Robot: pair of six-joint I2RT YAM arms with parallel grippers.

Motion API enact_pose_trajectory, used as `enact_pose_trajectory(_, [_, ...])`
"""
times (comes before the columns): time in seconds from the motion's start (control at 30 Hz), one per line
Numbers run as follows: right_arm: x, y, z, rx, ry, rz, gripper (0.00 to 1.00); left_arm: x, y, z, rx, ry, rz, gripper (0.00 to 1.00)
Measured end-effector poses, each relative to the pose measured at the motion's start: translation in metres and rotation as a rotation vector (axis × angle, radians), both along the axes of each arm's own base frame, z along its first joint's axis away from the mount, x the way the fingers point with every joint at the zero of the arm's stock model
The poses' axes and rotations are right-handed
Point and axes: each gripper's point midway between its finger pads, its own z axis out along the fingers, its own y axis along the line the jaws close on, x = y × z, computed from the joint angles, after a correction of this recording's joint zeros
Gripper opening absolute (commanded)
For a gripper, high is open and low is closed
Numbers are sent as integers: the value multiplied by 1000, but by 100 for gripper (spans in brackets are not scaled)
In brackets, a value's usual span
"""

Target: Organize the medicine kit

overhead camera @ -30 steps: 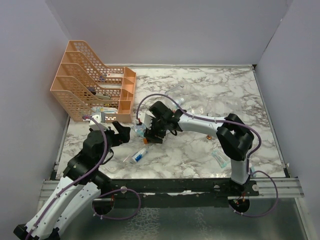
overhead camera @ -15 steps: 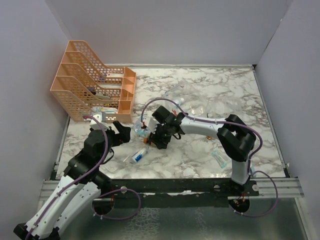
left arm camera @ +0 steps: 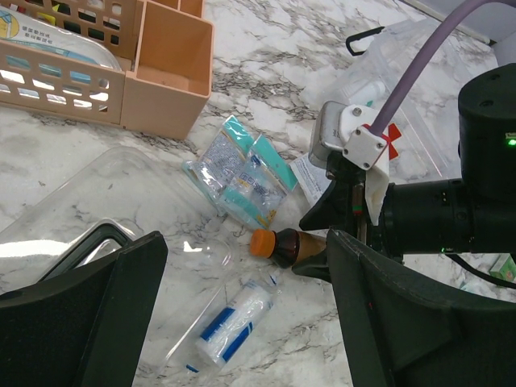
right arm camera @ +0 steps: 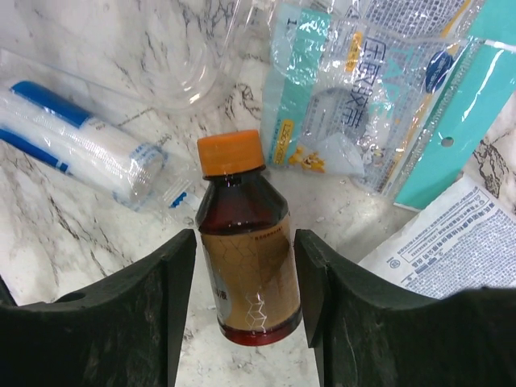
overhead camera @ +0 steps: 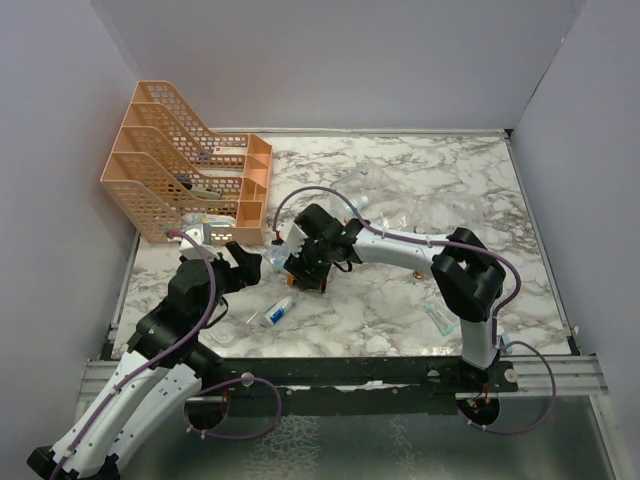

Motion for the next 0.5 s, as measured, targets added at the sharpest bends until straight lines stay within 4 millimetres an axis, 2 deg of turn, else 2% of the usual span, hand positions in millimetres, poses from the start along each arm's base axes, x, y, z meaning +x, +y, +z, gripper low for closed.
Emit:
enact_pose_trajectory(0.23, [0, 6, -2, -8, 16, -6, 48, 0, 0, 0, 0, 0, 0, 84])
enact_pose_trajectory(0.5, [3, 5, -3, -16, 7, -24, 50, 0, 0, -1, -5, 4, 2, 84])
